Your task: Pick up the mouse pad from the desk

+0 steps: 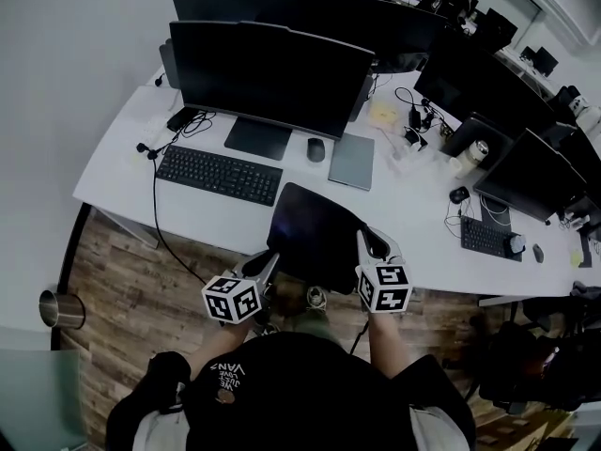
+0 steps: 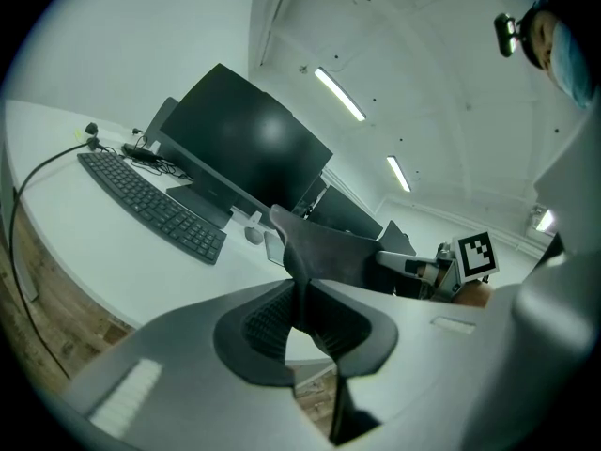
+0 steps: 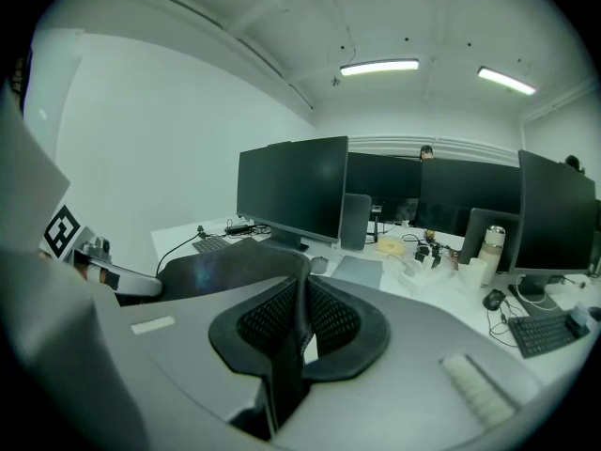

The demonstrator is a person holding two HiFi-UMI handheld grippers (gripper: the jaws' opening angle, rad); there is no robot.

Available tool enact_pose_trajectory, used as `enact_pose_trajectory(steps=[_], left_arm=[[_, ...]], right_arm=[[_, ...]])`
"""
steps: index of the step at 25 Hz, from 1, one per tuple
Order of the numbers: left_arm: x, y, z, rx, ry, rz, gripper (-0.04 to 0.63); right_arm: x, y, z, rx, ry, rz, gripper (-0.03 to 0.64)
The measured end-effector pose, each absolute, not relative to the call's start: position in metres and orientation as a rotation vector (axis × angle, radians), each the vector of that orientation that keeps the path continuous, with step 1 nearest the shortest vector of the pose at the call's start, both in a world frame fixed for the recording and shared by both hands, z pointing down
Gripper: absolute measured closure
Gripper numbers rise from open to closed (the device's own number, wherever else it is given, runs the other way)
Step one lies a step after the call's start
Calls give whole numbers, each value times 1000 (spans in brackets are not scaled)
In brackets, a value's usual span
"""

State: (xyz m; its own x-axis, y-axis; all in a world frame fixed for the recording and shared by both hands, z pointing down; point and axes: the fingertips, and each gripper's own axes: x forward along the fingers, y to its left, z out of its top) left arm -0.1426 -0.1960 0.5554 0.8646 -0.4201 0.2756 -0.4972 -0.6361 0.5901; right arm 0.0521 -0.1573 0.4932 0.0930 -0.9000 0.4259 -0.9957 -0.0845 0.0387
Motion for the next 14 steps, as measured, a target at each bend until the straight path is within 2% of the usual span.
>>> enact_pose_trajectory(steps=[14], left_arm=[[-125,-203,554,2349,-670,129,549]], right_arm=[[68,-166,495,2070,-1868,420,580]])
